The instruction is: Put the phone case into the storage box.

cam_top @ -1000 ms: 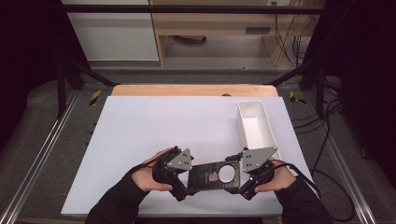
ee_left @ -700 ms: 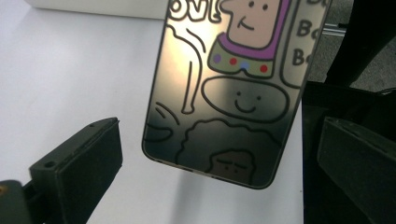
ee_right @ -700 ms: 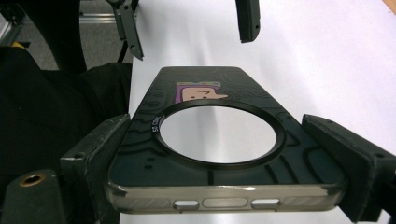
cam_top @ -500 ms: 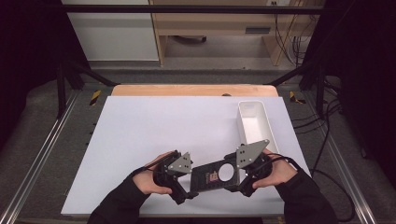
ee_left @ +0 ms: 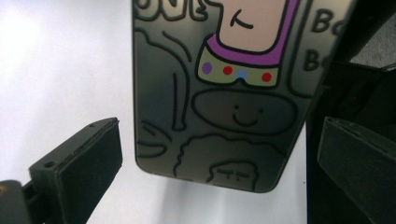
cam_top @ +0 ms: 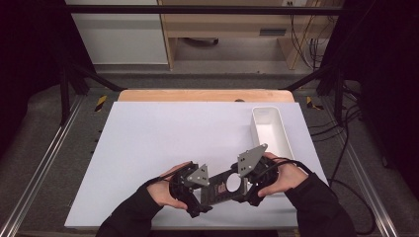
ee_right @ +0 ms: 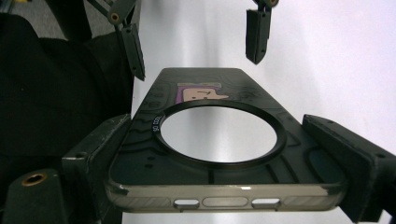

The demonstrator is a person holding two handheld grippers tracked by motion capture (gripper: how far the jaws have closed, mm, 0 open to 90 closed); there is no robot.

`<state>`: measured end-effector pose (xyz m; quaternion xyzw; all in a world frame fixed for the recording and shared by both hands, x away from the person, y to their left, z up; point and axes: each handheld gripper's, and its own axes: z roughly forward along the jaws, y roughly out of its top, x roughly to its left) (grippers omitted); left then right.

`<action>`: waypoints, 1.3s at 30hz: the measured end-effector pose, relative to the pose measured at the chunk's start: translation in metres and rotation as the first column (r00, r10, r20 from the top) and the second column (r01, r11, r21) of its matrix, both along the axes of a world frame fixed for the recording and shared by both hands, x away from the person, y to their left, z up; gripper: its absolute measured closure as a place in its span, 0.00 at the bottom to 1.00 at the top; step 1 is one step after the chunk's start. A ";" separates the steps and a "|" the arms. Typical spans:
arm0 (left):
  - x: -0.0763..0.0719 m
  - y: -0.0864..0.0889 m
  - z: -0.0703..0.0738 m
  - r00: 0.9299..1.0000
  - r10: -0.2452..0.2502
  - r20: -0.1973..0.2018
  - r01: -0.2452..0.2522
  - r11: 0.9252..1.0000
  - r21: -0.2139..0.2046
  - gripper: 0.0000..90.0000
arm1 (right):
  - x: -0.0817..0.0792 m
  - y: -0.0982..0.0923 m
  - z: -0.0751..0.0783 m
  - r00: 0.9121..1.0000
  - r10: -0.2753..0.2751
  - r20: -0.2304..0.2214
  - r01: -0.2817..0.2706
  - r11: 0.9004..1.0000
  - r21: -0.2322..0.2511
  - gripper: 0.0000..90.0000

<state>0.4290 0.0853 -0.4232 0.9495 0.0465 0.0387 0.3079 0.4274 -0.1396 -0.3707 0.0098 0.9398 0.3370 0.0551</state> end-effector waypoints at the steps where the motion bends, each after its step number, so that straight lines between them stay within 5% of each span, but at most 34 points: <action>1: 0.000 -0.001 -0.001 1.000 -0.004 -0.004 0.004 1.000 0.005 0.00 | 0.000 0.002 0.001 1.000 0.002 0.000 -0.002 1.000 -0.007 0.13; 15: 0.003 -0.015 -0.005 0.999 -0.044 -0.013 0.045 0.997 0.063 0.02 | 0.000 0.021 0.005 0.999 0.034 0.002 -0.034 0.996 -0.081 0.13; 29: 0.001 -0.020 -0.007 0.998 -0.064 -0.002 0.064 0.993 0.100 0.12 | -0.001 0.025 0.003 0.999 0.037 -0.011 -0.038 0.994 -0.099 0.13; 39: 0.000 -0.018 -0.005 0.998 -0.067 0.005 0.067 0.994 0.087 0.13 | -0.002 0.024 0.005 0.999 0.037 -0.008 -0.037 0.996 -0.079 0.13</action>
